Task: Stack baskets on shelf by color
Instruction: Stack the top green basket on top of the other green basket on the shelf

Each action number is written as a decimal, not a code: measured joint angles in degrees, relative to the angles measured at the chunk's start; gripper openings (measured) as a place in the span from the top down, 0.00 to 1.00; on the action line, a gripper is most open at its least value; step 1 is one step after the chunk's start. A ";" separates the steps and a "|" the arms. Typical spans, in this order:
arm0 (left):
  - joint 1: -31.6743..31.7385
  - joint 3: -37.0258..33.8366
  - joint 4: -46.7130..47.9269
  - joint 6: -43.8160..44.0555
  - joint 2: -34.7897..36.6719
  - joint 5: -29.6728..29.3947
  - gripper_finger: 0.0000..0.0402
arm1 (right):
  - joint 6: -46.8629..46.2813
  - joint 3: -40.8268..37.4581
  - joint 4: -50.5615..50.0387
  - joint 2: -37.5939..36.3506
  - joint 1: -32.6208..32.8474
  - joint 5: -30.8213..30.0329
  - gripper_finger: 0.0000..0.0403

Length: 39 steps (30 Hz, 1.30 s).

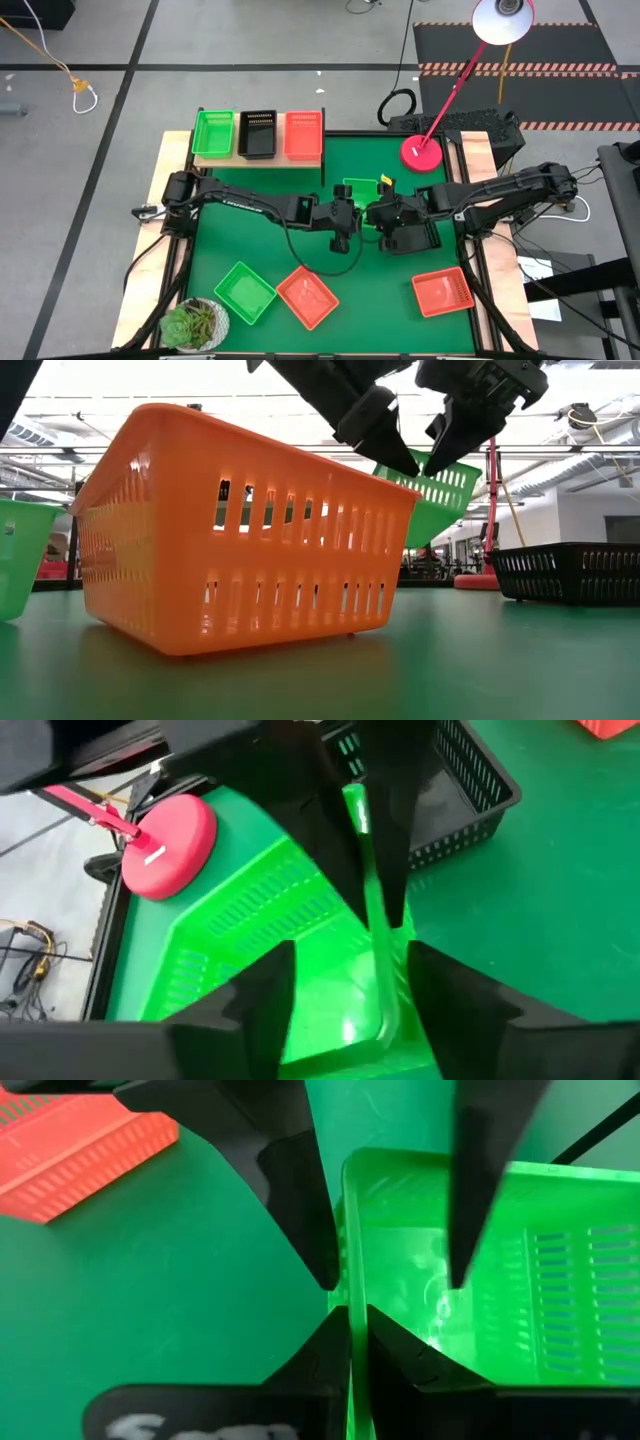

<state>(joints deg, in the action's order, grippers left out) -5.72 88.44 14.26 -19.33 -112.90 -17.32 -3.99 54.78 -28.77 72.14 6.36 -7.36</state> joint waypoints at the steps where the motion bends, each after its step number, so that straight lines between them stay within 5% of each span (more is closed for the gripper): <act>1: -0.04 0.00 -0.04 -0.18 0.00 0.04 0.58 | 0.18 0.01 0.14 0.00 -0.01 -0.02 0.96; 12: -0.08 0.00 0.91 -3.31 0.31 0.19 0.97 | 1.14 0.09 1.07 -0.33 -0.01 -0.17 0.94; 26: -2.03 0.04 8.98 -2.47 6.75 -0.64 0.97 | 1.68 2.93 2.92 -9.53 5.42 -0.32 0.50; 39: -6.27 0.00 36.39 -2.01 28.62 -5.50 0.98 | 3.53 1.79 3.84 -22.14 17.06 -10.67 0.48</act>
<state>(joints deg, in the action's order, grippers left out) -11.99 88.44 50.65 -21.33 -84.28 -22.82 -0.46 56.57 -24.93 49.99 23.42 -18.02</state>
